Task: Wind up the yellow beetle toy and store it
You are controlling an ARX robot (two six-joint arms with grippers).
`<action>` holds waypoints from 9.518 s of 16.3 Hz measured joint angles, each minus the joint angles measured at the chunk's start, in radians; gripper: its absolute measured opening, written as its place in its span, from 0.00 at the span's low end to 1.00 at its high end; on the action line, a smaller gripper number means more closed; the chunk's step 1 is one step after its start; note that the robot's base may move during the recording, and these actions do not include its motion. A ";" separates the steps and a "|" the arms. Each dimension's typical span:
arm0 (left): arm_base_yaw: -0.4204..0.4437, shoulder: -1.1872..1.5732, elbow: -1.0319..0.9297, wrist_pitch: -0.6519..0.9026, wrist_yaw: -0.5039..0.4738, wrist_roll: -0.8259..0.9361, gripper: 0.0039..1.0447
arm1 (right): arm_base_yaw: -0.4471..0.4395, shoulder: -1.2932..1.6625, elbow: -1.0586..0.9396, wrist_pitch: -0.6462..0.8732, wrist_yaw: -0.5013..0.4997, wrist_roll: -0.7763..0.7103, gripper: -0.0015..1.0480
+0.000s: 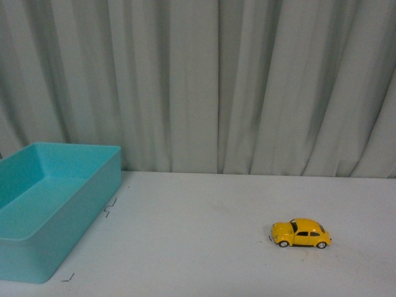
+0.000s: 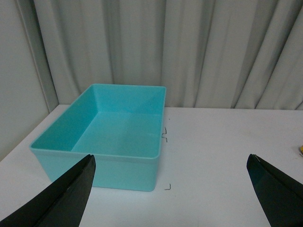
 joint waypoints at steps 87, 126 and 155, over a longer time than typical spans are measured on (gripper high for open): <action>0.000 0.000 0.000 0.000 0.000 0.000 0.94 | -0.038 2.403 1.615 -0.743 -0.636 -1.722 0.41; 0.000 0.000 0.000 0.000 0.000 0.000 0.94 | -0.394 2.224 1.188 -0.576 -0.680 -1.719 0.94; 0.000 0.000 0.000 0.000 0.001 0.000 0.94 | 0.001 0.674 0.150 0.521 -0.014 -0.018 0.02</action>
